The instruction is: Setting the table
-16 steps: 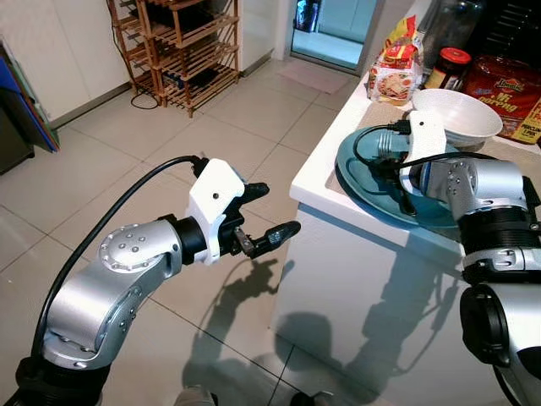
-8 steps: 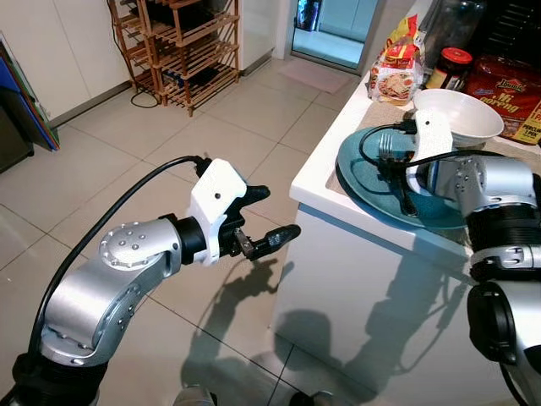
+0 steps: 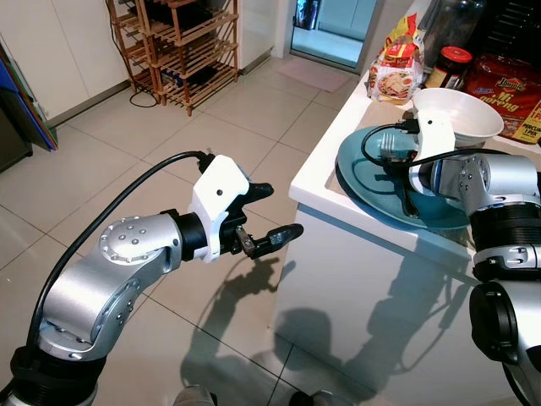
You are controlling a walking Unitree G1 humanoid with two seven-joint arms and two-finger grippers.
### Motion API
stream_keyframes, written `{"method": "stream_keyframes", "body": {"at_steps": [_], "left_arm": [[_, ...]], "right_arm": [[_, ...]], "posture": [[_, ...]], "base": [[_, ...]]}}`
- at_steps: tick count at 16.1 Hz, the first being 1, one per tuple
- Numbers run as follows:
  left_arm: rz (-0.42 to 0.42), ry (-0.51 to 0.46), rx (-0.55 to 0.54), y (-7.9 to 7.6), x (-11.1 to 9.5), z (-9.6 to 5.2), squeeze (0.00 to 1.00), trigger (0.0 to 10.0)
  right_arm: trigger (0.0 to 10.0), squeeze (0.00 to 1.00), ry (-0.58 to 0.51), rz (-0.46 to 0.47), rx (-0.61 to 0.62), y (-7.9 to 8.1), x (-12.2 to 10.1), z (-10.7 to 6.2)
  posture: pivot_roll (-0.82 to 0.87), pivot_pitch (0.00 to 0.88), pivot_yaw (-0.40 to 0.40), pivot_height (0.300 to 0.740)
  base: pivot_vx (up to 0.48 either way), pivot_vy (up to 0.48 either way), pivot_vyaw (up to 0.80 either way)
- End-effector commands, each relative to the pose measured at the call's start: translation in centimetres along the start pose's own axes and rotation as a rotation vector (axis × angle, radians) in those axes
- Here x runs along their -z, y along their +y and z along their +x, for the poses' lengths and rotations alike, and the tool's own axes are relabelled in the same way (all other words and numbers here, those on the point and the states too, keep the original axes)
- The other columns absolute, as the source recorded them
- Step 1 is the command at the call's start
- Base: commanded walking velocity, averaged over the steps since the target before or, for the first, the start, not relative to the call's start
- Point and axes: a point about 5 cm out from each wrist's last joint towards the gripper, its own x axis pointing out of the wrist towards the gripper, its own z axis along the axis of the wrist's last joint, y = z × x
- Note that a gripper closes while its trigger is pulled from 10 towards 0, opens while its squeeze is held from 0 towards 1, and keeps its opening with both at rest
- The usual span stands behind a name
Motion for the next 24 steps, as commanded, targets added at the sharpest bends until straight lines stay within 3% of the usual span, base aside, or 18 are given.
{"method": "stream_keyframes", "body": {"at_steps": [1,6,8,9,11,14,16,17,19,20,21,22,24], "left_arm": [[0.012,0.007,0.02,-0.1,-0.1,0.2,0.0,10.0],[0.022,0.008,-0.024,0.7,0.1,-0.1,0.0,10.0],[0.037,-0.005,-0.06,1.2,-0.2,-0.2,0.0,10.0],[0.044,-0.018,-0.085,1.6,-0.5,-0.3,0.0,10.0],[0.046,-0.028,-0.098,1.8,-0.6,-0.4,0.0,10.0],[0.053,-0.049,-0.128,2.1,-0.7,-0.4,0.0,10.0],[0.057,-0.066,-0.155,2.3,-0.9,-0.3,0.0,10.0],[0.053,-0.111,-0.249,3.1,-1.1,-0.2,0.0,10.0],[0.042,-0.146,-0.372,3.8,-1.3,0.1,0.0,10.0],[0.033,-0.158,-0.399,3.8,-1.4,0.4,0.0,10.0],[0.034,-0.167,-0.404,3.8,-1.4,0.5,0.0,10.0],[0.037,-0.186,-0.405,3.3,-1.5,1.0,0.0,10.0],[0.041,-0.2,-0.395,2.9,-1.4,1.3,0.0,10.0]], "right_arm": [[0.0,0.0,0.032,0.003,0.016,-0.3,0.5,0.0],[0.0,0.0,-0.076,0.1,0.021,-1.0,-0.4,-1.3],[0.0,0.0,-0.192,0.169,-0.006,-1.4,-1.9,-3.1],[0.0,0.0,-0.315,0.245,-0.056,-1.8,-3.6,-4.8],[0.0,0.0,-0.405,0.319,-0.089,-2.2,-4.3,-5.9],[0.0,0.0,-0.552,0.473,-0.209,-2.7,-4.3,-7.6],[0.0,0.0,-0.639,0.48,-0.271,-2.6,-3.8,-8.3],[0.0,0.0,-0.763,0.516,-0.332,-1.9,-3.3,-9.3],[0.0,0.0,-0.86,0.549,-0.401,-0.8,-2.9,-10.4],[4.8,0.0,-0.895,0.561,-0.483,0.1,-2.5,-11.2],[4.8,0.0,-0.906,0.566,-0.511,0.5,-2.3,-11.4],[10.0,0.0,-0.928,0.582,-0.576,1.8,-1.4,-11.9],[10.0,0.0,-0.903,0.513,-0.472,2.5,-0.3,-11.4]], "posture": [[0.11,0.087,-0.065,0.74],[0.11,0.064,-0.04,0.74],[0.12,0.053,-0.037,0.74],[0.12,0.046,-0.037,0.74],[0.12,0.04,-0.036,0.74],[0.12,0.019,-0.038,0.74],[0.12,0.015,-0.038,0.74],[0.11,0.0,-0.038,0.74],[0.11,0.0,-0.041,0.74],[0.11,0.0,-0.04,0.74],[0.11,0.0,-0.04,0.74],[0.11,0.0,-0.04,0.74],[0.09,0.0,-0.038,0.74]], "base": [[0.0,0.0,0.0],[0.0,0.0,0.0],[0.0,0.0,0.0],[0.0,0.0,0.0],[0.0,0.0,0.0],[0.0,0.0,0.0],[0.0,0.0,0.0],[0.0,0.0,0.0],[0.0,0.0,0.0],[0.0,0.0,0.0],[0.0,0.0,0.0],[0.0,0.0,0.0],[0.0,0.0,0.0]]}}
